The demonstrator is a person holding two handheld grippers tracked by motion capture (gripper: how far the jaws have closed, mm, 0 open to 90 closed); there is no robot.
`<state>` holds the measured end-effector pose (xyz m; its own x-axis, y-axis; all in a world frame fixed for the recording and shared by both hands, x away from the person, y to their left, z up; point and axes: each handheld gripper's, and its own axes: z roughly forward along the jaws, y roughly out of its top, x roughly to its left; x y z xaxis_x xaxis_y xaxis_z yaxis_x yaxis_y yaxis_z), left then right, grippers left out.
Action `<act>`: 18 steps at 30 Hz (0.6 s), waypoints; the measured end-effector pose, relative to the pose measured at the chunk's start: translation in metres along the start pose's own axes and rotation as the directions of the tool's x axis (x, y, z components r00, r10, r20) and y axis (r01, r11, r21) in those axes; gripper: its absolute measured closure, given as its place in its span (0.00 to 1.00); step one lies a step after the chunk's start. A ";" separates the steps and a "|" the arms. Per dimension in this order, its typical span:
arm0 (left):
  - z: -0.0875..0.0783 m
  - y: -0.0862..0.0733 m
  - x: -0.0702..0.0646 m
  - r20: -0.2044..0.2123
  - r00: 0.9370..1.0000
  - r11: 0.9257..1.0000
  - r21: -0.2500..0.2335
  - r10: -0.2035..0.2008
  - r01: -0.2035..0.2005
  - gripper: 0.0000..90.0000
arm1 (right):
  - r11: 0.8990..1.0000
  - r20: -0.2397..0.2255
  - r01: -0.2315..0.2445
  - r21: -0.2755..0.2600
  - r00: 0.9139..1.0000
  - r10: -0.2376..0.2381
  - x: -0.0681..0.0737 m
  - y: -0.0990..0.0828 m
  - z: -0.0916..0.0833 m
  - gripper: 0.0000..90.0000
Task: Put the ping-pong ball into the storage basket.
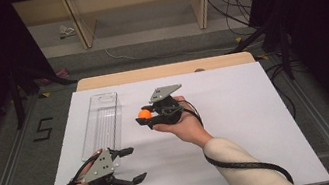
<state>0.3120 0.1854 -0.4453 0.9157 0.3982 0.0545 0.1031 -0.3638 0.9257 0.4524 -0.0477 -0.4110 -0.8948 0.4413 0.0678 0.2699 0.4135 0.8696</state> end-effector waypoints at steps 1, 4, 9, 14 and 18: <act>0.000 0.000 0.000 -0.001 1.000 1.000 0.000 0.001 -0.001 0.18 | 1.000 0.000 0.000 -0.001 1.000 0.000 0.000 0.000 0.000 0.57; 0.000 0.000 0.000 0.001 1.000 1.000 0.001 0.001 -0.001 0.18 | 1.000 0.001 0.001 -0.001 1.000 -0.001 0.000 0.002 0.001 0.57; 0.000 0.000 0.000 0.003 1.000 1.000 0.002 0.003 -0.003 0.18 | 1.000 -0.003 0.002 0.003 1.000 -0.002 0.000 0.004 0.004 0.57; 0.000 0.000 -0.001 0.003 1.000 1.000 0.003 0.005 -0.005 0.18 | 1.000 -0.005 0.005 0.004 1.000 -0.005 0.000 0.006 0.006 0.57; 0.000 0.000 -0.001 0.005 1.000 1.000 0.007 0.009 -0.009 0.18 | 1.000 -0.005 0.006 0.006 1.000 -0.006 0.000 0.007 0.009 0.57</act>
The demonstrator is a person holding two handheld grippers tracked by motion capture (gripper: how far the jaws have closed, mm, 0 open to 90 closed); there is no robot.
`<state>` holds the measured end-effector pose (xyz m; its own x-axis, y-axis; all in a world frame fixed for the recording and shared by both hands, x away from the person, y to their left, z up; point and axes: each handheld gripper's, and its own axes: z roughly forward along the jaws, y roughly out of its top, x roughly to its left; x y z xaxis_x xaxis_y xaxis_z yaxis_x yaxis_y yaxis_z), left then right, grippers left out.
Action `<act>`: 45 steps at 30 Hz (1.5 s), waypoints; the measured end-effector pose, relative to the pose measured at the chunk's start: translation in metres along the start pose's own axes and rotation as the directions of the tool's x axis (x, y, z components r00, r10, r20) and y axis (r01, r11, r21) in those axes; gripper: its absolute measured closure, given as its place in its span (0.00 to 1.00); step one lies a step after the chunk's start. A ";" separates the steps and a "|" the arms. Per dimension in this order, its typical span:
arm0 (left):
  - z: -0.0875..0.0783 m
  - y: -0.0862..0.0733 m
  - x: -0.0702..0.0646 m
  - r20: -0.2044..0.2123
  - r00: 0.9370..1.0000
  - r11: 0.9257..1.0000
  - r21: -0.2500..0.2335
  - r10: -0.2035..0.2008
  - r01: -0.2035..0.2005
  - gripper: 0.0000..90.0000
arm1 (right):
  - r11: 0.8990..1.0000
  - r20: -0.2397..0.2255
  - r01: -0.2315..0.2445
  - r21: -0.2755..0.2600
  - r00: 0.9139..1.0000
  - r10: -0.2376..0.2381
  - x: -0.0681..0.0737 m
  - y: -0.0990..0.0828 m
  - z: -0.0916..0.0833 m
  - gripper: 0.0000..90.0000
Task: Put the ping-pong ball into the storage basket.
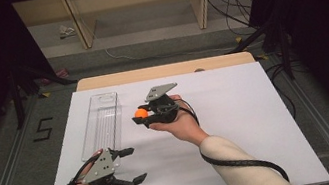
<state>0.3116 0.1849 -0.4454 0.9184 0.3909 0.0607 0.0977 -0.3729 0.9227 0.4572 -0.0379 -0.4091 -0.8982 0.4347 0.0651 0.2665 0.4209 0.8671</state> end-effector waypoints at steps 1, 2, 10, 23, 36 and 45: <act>0.000 0.000 0.000 0.000 1.000 1.000 0.000 0.000 0.000 0.18 | 1.000 -0.001 0.000 0.000 1.000 0.000 0.000 0.000 0.001 0.57; 0.000 0.000 0.000 0.000 1.000 1.000 0.000 0.000 0.000 0.18 | 1.000 -0.001 0.001 0.001 1.000 -0.001 0.000 0.001 0.001 0.57; 0.000 0.000 0.000 0.002 1.000 1.000 0.001 0.003 -0.003 0.18 | 1.000 -0.005 0.001 0.003 1.000 -0.001 0.001 0.003 0.005 0.57; 0.000 0.000 -0.001 0.004 1.000 1.000 0.002 0.004 -0.004 0.18 | 1.000 -0.011 0.002 0.007 1.000 -0.002 0.001 0.006 0.012 0.57; 0.001 0.000 -0.001 0.006 1.000 1.000 0.005 0.005 -0.005 0.18 | 1.000 -0.011 0.001 0.008 1.000 -0.001 0.002 0.008 0.016 0.57; 0.001 0.000 -0.001 0.008 1.000 1.000 0.005 0.006 -0.006 0.18 | 1.000 -0.018 -0.001 0.011 1.000 0.001 0.003 0.011 0.020 0.57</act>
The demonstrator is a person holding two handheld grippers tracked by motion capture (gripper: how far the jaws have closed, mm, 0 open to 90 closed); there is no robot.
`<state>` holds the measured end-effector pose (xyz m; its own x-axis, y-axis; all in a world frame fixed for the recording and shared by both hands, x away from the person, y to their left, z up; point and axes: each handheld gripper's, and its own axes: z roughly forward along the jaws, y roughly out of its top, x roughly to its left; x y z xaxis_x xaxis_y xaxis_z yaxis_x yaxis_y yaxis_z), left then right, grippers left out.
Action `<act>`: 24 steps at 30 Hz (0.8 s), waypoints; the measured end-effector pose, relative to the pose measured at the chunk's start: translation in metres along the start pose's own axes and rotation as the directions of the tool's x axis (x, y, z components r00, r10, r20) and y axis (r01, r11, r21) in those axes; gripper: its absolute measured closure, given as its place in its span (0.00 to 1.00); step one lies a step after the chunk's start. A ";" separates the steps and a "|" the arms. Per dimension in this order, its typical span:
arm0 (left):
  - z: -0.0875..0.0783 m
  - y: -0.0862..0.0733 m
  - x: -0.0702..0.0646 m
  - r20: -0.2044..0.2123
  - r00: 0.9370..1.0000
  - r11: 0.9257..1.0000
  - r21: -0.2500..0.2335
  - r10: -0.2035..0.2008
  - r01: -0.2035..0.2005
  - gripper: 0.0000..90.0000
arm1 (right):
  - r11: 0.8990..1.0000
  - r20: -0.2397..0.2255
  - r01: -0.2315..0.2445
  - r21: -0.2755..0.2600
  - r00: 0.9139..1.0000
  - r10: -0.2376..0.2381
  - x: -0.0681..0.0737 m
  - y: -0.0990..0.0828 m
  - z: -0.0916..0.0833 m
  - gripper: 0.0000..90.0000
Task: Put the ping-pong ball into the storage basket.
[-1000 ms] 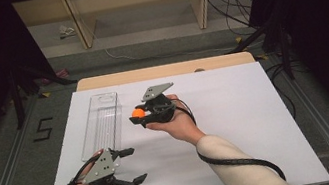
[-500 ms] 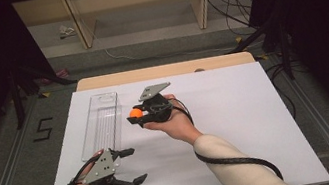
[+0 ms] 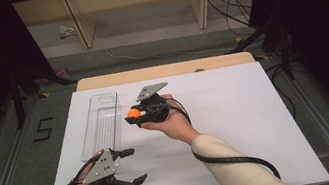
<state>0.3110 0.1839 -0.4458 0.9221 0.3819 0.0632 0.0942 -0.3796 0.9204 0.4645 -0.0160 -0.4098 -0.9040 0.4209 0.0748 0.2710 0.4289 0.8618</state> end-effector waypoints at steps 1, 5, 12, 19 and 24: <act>0.000 0.000 0.000 0.002 1.000 1.000 0.000 -0.003 0.003 0.18 | 1.000 0.000 0.001 0.001 1.000 -0.001 0.000 0.000 0.000 0.57; 0.000 0.000 0.000 0.002 1.000 1.000 0.000 -0.001 0.001 0.18 | 1.000 -0.003 0.005 0.001 1.000 -0.005 0.001 0.002 0.003 0.57; 0.000 0.000 0.000 0.007 1.000 1.000 0.002 0.000 0.000 0.18 | 1.000 -0.009 0.007 0.003 1.000 -0.007 0.002 0.004 0.007 0.57; 0.000 0.000 0.000 0.007 1.000 1.000 0.002 0.003 -0.003 0.18 | 1.000 -0.011 0.007 0.006 1.000 -0.006 0.002 0.006 0.010 0.57; 0.000 0.000 0.000 0.007 1.000 1.000 0.002 0.005 -0.005 0.18 | 1.000 -0.011 0.009 0.008 1.000 -0.009 0.002 0.008 0.012 0.57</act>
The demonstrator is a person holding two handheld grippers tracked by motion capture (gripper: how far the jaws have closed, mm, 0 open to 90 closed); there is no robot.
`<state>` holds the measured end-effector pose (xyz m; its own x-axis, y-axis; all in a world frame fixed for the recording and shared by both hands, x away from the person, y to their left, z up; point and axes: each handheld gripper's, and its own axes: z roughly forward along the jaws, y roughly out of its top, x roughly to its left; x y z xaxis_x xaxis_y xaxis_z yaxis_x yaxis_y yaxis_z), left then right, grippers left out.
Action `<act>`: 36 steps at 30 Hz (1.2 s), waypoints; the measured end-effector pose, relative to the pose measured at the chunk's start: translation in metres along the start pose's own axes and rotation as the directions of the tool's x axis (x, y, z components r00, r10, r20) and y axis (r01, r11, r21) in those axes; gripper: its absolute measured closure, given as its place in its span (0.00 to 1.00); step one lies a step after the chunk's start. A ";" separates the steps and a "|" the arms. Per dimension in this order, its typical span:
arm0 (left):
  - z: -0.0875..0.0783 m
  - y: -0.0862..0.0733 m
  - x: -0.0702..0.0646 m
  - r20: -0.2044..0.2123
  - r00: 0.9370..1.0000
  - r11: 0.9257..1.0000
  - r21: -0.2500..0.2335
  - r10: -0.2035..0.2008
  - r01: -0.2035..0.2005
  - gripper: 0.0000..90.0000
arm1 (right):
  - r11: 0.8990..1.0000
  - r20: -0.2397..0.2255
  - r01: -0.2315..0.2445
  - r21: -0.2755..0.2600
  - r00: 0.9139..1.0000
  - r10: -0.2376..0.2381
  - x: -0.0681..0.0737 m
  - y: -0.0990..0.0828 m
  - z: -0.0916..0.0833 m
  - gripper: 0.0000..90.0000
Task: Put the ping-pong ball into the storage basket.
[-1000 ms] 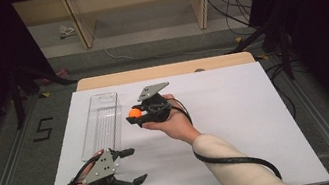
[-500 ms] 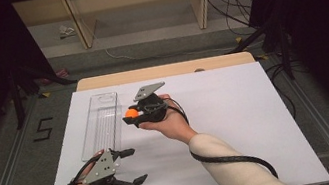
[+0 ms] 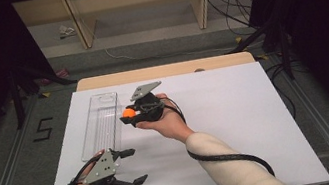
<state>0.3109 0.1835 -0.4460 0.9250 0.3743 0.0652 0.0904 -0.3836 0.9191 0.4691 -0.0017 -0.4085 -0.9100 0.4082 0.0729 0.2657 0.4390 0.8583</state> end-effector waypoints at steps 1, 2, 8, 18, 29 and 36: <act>0.000 0.000 0.000 0.000 1.000 1.000 0.000 0.000 0.000 0.18 | 1.000 0.001 -0.001 0.000 1.000 0.001 0.000 0.000 0.001 0.57; 0.000 0.000 0.000 0.001 1.000 1.000 0.000 0.000 0.000 0.18 | 1.000 0.000 0.000 0.001 1.000 0.000 0.000 0.000 0.001 0.57; 0.000 0.000 0.000 0.002 1.000 1.000 0.001 0.000 0.000 0.18 | 1.000 -0.002 -0.003 0.004 1.000 0.003 0.000 0.002 0.004 0.57; 0.000 0.000 0.000 0.005 1.000 1.000 0.004 0.002 -0.002 0.18 | 1.000 -0.002 0.000 0.004 1.000 0.000 -0.001 0.006 0.007 0.57; 0.000 0.000 -0.001 0.006 1.000 1.000 0.005 0.001 -0.001 0.18 | 1.000 -0.003 0.001 0.006 1.000 -0.001 -0.001 0.010 0.011 0.57; 0.001 0.000 -0.001 0.006 1.000 1.000 0.006 0.001 -0.001 0.18 | 1.000 -0.003 0.002 0.009 1.000 -0.002 -0.001 0.011 0.014 0.57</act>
<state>0.3103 0.1828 -0.4464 0.9274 0.3686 0.0640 0.0913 -0.3889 0.9168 0.4774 0.0140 -0.4059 -0.9114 0.4050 0.0725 0.2666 0.4470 0.8539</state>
